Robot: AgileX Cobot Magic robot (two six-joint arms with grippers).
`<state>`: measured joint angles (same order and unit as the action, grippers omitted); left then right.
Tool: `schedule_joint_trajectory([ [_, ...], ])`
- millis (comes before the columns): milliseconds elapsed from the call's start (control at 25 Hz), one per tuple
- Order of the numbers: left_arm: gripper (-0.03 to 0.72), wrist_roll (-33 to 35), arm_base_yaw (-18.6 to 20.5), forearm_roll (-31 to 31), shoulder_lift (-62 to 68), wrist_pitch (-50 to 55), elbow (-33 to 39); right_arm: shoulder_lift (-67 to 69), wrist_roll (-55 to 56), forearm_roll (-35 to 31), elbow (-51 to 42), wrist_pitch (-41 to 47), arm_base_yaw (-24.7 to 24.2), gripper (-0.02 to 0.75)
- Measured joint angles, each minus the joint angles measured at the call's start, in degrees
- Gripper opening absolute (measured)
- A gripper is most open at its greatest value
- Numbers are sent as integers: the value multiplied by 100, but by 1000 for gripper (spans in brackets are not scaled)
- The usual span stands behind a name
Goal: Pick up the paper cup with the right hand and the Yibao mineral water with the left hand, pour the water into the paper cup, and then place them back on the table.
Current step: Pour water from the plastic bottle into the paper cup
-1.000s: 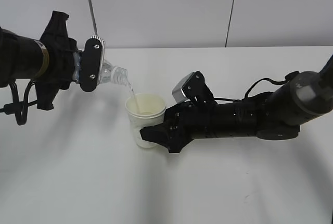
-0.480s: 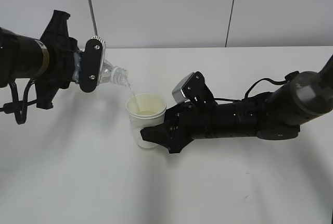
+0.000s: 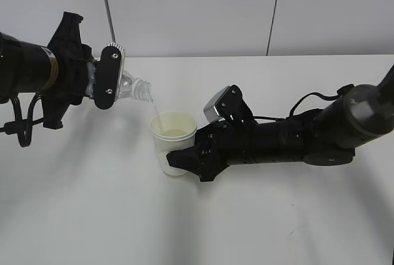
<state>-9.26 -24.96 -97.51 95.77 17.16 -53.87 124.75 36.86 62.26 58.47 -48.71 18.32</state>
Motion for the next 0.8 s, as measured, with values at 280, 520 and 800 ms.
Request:
schedule_joint_trajectory([
  [280, 319, 0, -51, -64, 0, 25, 0, 0, 0, 0, 0, 0, 0, 487],
  [520, 316, 0, -228, -85, 0, 58, 0, 0, 0, 24, 0, 0, 0, 486],
  [800, 314, -81, -228, -85, 0, 110, 0, 0, 0, 41, 0, 0, 0, 486],
])
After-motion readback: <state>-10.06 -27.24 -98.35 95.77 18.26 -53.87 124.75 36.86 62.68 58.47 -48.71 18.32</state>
